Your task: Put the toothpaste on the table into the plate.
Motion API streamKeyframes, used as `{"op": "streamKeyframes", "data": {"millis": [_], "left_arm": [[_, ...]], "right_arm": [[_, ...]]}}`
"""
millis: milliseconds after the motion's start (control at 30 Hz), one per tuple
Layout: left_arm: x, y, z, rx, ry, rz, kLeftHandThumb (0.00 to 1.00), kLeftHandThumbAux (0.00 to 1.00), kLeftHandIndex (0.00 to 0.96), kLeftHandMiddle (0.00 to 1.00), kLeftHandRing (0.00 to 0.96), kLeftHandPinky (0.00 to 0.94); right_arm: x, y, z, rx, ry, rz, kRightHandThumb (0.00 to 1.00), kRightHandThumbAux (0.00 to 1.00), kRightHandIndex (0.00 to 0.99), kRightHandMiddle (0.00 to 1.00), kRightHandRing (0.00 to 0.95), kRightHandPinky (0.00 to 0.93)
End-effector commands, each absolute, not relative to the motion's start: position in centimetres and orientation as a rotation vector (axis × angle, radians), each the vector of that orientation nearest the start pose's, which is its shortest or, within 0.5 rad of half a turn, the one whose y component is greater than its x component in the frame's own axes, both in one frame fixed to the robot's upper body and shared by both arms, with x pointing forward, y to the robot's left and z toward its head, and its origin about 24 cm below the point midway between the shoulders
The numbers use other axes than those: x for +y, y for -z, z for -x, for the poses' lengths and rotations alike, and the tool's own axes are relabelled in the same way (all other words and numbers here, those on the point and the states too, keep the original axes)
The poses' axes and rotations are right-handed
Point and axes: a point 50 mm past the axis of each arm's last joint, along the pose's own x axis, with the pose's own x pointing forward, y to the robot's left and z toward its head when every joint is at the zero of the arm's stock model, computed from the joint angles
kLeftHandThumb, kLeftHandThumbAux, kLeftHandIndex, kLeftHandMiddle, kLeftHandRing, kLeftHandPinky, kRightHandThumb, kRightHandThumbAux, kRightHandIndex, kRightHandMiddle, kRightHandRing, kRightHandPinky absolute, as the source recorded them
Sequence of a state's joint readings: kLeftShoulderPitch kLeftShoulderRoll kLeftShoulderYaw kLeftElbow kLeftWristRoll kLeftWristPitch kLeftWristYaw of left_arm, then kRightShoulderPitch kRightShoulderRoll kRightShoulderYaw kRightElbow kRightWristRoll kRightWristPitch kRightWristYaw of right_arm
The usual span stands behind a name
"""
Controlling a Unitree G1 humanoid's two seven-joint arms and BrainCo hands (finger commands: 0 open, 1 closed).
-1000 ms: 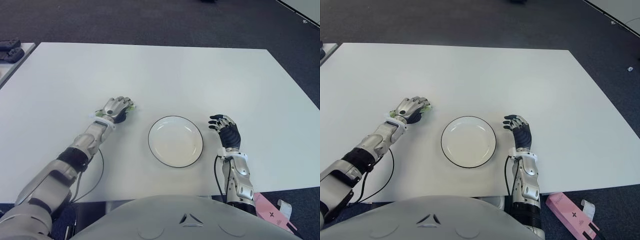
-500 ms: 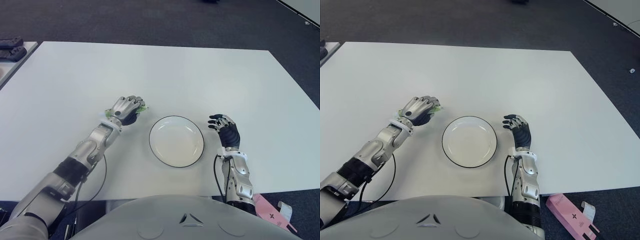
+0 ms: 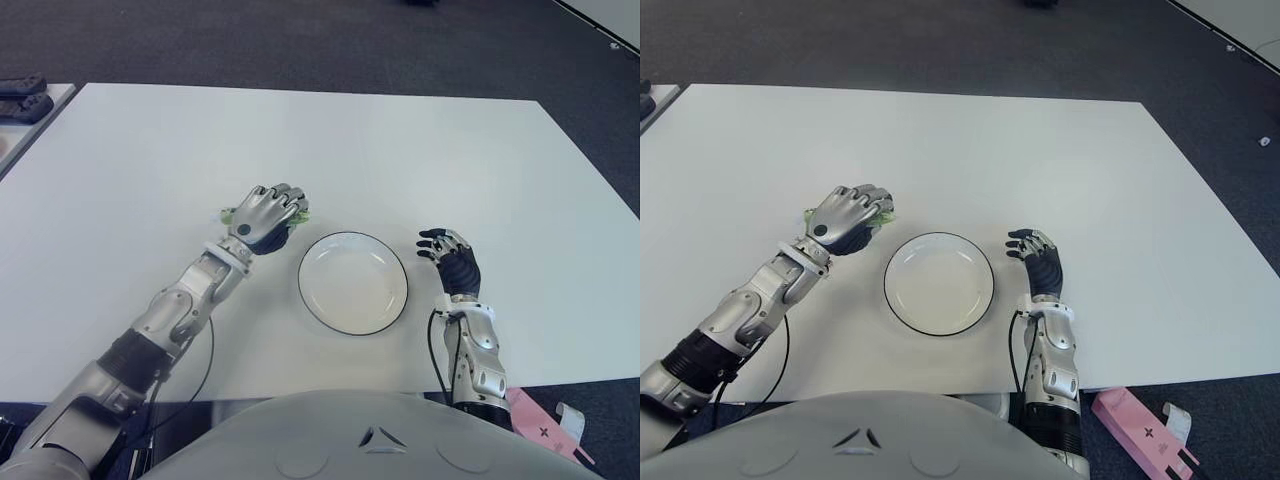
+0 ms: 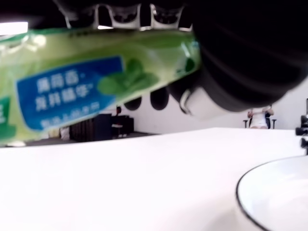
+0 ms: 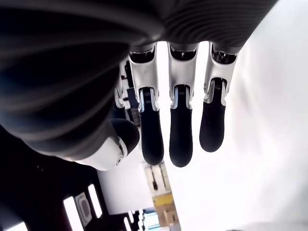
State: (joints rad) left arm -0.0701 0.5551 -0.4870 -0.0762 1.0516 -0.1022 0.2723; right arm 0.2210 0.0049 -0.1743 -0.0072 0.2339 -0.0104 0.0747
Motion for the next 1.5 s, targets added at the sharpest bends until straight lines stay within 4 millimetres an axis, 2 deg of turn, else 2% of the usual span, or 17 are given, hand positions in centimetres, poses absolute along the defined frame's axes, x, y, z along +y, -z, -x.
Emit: {"op": "streamKeyframes", "data": {"millis": [33,367,667,1000,1500], "left_arm": [[12.2,-5.7,-22.5,-0.634,0.334,-1.446,0.73,0.7,0.443,0.885,0.895,0.907],[11.0,-6.0,-21.4,-0.715,0.406,-1.373,0.728,0.701,0.443,0.882,0.882,0.888],[9.2,-7.0,-20.5,-0.876,0.522,-1.346,0.722,0.702,0.442,0.887,0.894,0.9],[8.2,-6.3,-19.7,-0.93,0.687,-1.308,0.716,0.704,0.442,0.885,0.901,0.9],[7.6,-4.9,-19.8,-0.936,0.735,-1.274,0.708,0.71,0.441,0.89,0.904,0.89]], "right_arm": [[-20.0,0.4,-19.9,0.165,0.18,-0.236,0.712,0.731,0.423,0.449,0.467,0.473],[-19.9,0.4,-20.0,0.169,0.185,-0.241,0.712,0.731,0.423,0.447,0.469,0.479],[-19.9,0.4,-20.0,0.166,0.18,-0.249,0.712,0.731,0.423,0.449,0.471,0.481],[-19.9,0.4,-19.9,0.161,0.173,-0.253,0.712,0.73,0.423,0.449,0.469,0.477],[-19.9,0.4,-19.8,0.163,0.181,-0.241,0.711,0.731,0.423,0.447,0.466,0.475]]}}
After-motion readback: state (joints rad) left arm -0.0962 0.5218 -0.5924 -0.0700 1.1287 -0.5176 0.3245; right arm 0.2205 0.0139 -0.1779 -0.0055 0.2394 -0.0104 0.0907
